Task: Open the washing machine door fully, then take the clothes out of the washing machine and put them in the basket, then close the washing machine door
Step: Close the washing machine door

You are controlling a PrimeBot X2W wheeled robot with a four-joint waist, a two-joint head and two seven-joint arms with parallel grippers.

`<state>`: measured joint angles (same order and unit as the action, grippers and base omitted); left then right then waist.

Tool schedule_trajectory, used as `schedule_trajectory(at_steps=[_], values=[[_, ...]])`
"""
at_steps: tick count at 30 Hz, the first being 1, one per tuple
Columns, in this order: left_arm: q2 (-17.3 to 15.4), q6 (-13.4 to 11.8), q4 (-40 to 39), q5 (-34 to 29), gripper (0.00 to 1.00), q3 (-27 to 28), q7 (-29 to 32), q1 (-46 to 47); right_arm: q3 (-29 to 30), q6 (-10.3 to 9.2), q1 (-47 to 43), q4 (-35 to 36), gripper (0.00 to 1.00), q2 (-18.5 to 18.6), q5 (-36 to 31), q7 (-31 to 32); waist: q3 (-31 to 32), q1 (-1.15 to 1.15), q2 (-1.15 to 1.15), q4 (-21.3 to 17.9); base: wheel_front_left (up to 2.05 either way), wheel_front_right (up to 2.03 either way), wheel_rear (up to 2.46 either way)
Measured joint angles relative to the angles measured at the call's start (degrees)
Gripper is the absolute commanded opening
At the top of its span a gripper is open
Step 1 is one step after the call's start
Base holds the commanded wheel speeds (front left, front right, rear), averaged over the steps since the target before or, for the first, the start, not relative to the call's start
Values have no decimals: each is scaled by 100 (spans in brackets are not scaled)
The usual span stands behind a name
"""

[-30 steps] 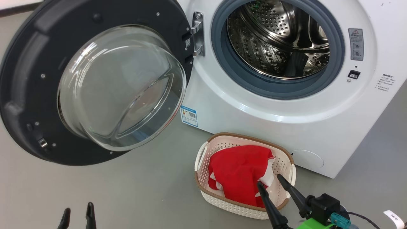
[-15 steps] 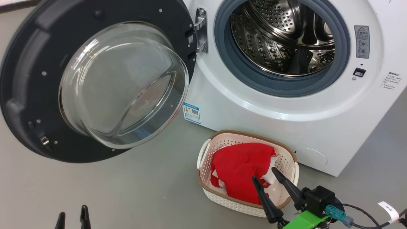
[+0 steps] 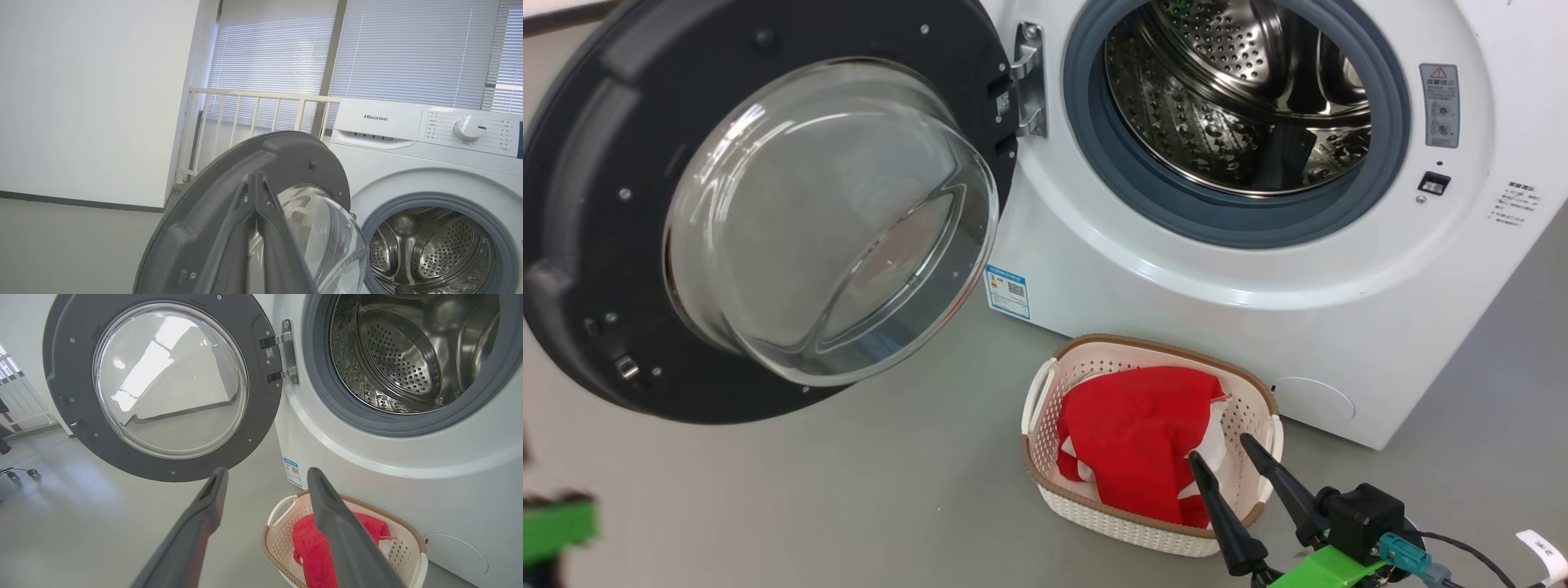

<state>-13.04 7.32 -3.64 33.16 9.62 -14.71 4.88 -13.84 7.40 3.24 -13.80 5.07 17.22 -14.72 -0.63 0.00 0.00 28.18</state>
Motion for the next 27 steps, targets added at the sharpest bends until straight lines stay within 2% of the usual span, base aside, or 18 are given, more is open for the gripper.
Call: schedule_trajectory(at_steps=[7, 13, 16, 18, 22, 27], values=[[-1150, 0, 701, 1034, 0, 250, -2, 1266, 42, 0, 9, 47, 100, -27, -90, 0, -143, 0, 0, -202, 0, 0, 0], [-1941, 0, 1856, 2127, 0, 122, 2, 2222, 119, 0, 42, 51, 100, -29, -265, 0, -386, 0, 0, -382, 0, 0, 0], [-2316, 0, 2528, 2789, 0, -18, 240, 2679, 135, 0, 141, 44, 100, -32, -304, 0, -524, 0, 0, -468, 0, 0, 0], [-2450, 0, 2987, 3378, 0, -98, 649, 3011, 137, 0, 230, 49, 100, -33, -308, -1, -614, 0, 0, -524, 0, 0, 0], [-2746, 0, 3739, 4073, 0, -314, 1338, 3397, 141, 0, 304, 44, 100, -47, -352, -1, -776, 0, 0, -632, 0, 0, 0], [-2872, 0, 4607, 4493, 0, -672, 2220, 3682, 151, 0, 313, 44, 100, -87, -354, -1, -925, 0, 0, -732, 0, 0, 0]])
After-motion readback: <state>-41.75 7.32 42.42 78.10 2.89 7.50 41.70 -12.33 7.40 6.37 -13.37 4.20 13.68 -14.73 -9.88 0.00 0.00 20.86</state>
